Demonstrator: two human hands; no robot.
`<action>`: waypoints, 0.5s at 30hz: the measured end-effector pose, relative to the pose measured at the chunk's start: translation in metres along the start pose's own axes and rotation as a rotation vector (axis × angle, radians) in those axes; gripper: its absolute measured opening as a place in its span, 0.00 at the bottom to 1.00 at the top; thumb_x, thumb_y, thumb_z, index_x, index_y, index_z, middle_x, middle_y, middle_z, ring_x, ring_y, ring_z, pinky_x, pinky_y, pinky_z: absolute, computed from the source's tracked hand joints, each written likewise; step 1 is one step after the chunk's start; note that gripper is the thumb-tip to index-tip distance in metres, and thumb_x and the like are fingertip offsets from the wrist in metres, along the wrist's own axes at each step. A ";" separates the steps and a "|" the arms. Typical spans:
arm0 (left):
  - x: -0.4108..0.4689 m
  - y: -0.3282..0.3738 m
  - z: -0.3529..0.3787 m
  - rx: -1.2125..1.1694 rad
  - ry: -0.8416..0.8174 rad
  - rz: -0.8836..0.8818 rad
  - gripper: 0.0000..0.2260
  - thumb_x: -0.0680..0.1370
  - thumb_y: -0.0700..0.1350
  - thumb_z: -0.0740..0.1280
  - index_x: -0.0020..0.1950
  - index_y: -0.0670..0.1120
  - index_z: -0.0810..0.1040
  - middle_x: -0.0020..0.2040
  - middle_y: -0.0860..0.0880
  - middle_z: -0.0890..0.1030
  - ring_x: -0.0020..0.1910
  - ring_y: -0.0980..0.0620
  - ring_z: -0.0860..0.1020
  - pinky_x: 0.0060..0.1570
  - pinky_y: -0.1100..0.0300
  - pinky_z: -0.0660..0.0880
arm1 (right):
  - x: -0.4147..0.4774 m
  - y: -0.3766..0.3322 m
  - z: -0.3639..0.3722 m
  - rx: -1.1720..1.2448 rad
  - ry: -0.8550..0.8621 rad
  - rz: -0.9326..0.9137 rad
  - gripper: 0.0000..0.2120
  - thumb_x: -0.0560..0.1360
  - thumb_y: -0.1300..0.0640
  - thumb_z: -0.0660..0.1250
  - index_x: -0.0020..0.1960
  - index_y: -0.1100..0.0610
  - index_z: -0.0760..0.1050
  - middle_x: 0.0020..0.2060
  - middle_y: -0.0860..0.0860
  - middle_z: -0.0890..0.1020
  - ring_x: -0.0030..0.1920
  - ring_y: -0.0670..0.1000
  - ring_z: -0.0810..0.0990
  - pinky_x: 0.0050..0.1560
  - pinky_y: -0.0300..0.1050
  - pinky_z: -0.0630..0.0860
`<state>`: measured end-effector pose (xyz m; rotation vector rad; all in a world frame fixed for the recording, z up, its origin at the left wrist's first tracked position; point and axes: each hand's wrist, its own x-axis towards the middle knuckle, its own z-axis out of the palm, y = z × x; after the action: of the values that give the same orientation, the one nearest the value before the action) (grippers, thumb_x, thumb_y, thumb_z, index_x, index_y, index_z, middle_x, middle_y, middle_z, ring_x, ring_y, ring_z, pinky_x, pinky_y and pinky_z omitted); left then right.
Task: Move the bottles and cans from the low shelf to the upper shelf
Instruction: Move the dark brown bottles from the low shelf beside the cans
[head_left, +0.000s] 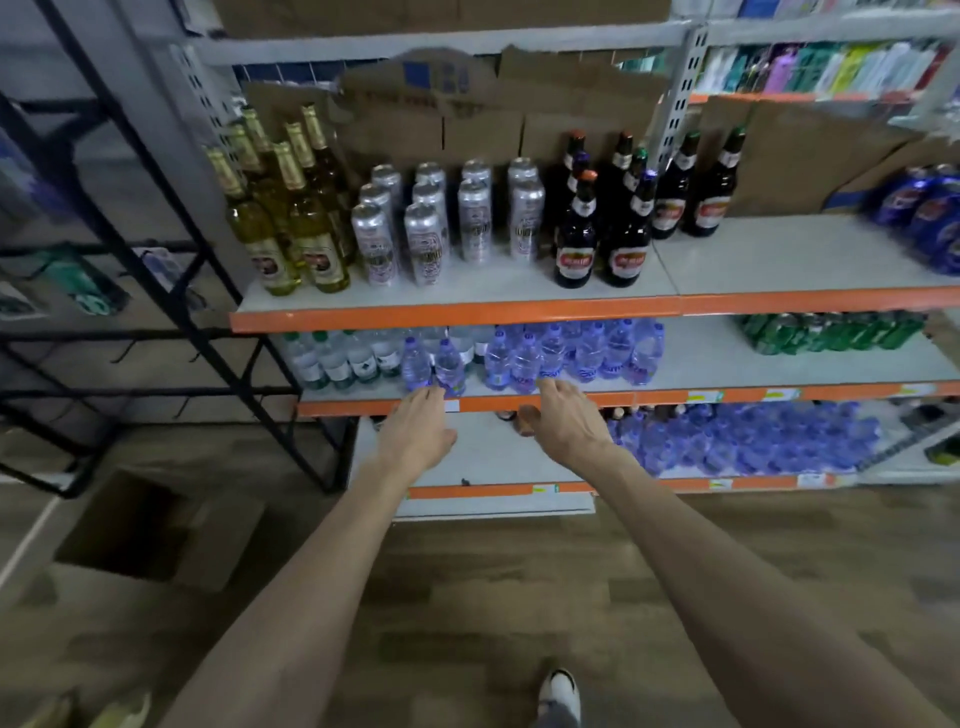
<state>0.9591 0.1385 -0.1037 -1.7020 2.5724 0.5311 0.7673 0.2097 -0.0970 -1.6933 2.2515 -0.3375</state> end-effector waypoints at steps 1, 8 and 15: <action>0.005 -0.004 0.002 0.003 -0.014 0.008 0.24 0.77 0.46 0.68 0.71 0.42 0.66 0.68 0.43 0.71 0.69 0.44 0.69 0.66 0.49 0.69 | 0.007 -0.005 0.005 -0.001 0.002 0.009 0.19 0.80 0.49 0.60 0.64 0.61 0.68 0.60 0.59 0.76 0.62 0.61 0.72 0.57 0.55 0.70; 0.062 -0.048 0.043 -0.040 -0.125 0.018 0.25 0.78 0.45 0.66 0.73 0.43 0.64 0.72 0.44 0.68 0.71 0.44 0.67 0.67 0.48 0.67 | 0.079 -0.012 0.068 0.026 -0.012 0.016 0.17 0.81 0.51 0.59 0.64 0.61 0.68 0.59 0.60 0.77 0.61 0.62 0.72 0.55 0.54 0.70; 0.136 -0.142 0.166 -0.056 -0.194 -0.058 0.27 0.79 0.47 0.66 0.76 0.44 0.63 0.71 0.44 0.69 0.69 0.44 0.69 0.66 0.48 0.69 | 0.139 -0.003 0.234 0.000 -0.158 -0.034 0.16 0.80 0.49 0.59 0.62 0.57 0.73 0.59 0.57 0.79 0.62 0.58 0.75 0.58 0.52 0.73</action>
<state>1.0019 0.0146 -0.3254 -1.6451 2.3884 0.7320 0.8218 0.0744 -0.3263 -1.6965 2.1115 -0.2032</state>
